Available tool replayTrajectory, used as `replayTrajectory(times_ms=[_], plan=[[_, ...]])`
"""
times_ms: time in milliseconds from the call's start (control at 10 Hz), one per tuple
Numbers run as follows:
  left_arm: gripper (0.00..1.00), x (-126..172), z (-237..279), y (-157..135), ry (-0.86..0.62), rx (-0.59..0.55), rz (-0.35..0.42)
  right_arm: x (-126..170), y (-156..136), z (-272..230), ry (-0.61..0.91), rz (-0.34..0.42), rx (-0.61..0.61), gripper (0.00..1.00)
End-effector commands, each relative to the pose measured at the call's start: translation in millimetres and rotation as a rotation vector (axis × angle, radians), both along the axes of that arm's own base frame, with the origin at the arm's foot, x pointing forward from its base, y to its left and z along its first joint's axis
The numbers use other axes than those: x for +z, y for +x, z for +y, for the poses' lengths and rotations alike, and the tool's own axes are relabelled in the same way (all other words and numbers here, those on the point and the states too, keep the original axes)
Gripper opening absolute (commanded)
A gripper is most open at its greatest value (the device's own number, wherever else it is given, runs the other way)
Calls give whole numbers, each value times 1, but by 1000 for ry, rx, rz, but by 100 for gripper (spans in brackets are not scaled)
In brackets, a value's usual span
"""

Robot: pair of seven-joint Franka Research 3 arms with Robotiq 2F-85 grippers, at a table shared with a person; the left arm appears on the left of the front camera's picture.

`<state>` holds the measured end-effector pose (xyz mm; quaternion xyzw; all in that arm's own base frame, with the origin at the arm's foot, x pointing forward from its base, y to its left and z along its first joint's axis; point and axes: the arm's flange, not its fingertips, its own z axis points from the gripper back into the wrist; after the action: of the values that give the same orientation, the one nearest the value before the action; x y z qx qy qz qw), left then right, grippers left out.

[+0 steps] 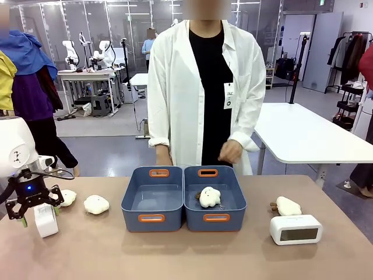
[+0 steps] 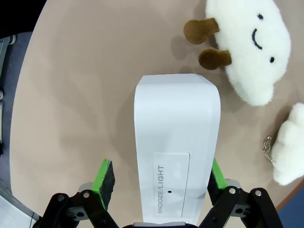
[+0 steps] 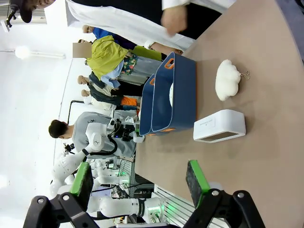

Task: Sort the digital clocks into the basket.
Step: Pick up the Digital clock from the table and place it into the empty Plastic storage basket.

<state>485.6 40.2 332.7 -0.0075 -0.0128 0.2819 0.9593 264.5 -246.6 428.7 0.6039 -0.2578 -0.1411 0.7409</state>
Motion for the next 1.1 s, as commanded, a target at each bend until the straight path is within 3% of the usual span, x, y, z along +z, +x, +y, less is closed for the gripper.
replayTrajectory(times_ms=[0,100,300,400,600,800,1000], plan=[[36,-3,-1,2,33,21,-15,2,-3,-1,-16,-15,11,100],[0,-3,-1,1,33,20,-12,2,-3,-1,-16,-15,11,100],[0,-1,-1,0,31,15,-13,2,-3,-1,-16,-15,11,100],[19,0,-2,-1,30,9,-12,2,-3,-1,-16,-15,11,100],[0,2,-2,-4,25,7,-4,2,-3,-1,-16,-15,11,100],[0,20,4,-15,46,-47,28,2,-3,-1,-16,-15,11,100],[0,82,14,-45,69,-191,18,2,-3,-1,-16,-15,11,100]])
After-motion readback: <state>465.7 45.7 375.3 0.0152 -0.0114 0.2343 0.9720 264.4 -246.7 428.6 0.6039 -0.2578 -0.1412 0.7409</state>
